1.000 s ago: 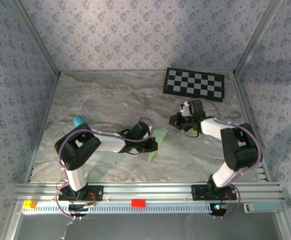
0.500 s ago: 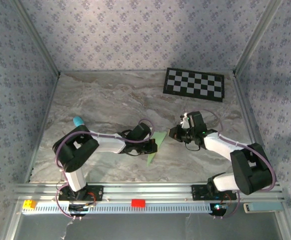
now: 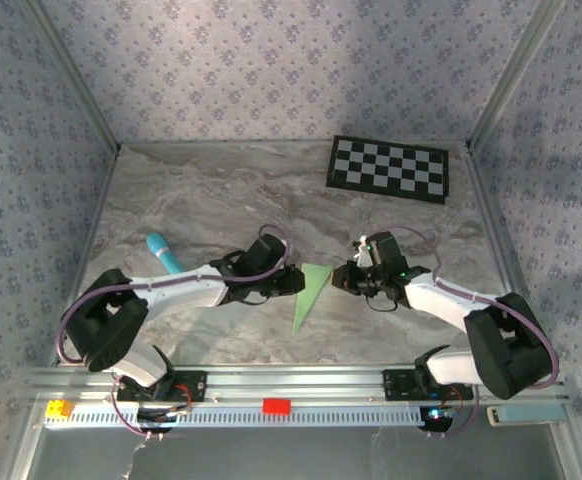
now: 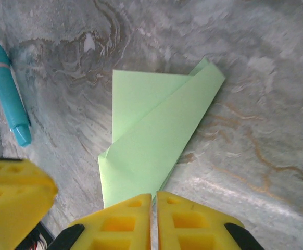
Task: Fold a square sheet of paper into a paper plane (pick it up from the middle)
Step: Fold the wing for the fifth time at the center of the table, then move a paper plane to the center of the table.
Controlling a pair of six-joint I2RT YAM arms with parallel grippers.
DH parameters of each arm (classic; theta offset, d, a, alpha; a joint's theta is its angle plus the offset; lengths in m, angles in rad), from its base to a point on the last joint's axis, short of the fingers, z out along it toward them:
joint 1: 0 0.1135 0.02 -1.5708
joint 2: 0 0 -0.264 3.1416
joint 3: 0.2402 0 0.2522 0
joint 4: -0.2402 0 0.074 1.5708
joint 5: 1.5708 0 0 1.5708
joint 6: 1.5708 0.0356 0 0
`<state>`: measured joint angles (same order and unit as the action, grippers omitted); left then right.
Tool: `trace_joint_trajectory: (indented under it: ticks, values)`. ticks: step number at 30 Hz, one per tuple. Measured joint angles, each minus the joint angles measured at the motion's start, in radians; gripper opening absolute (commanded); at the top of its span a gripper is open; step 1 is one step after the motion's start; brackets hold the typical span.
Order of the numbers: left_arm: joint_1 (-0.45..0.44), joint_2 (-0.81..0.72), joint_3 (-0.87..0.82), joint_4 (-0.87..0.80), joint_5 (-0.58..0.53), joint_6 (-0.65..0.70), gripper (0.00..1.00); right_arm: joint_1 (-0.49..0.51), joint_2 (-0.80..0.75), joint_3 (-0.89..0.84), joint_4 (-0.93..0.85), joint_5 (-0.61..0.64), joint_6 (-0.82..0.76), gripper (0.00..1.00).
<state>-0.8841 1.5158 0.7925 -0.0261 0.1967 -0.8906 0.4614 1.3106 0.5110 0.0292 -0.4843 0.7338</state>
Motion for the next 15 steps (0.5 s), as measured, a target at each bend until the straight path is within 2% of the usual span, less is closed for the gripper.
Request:
trace_joint_trajectory:
  ticks: [7,15]
  values:
    - [0.014,0.076,0.011,-0.087,0.029,0.038,0.14,0.039,0.006,0.000,0.001,0.008,0.011,0.12]
    - [0.014,0.102,0.011,-0.089,0.074,0.045,0.19,0.046,0.030,0.000,0.004,0.019,0.018,0.13]
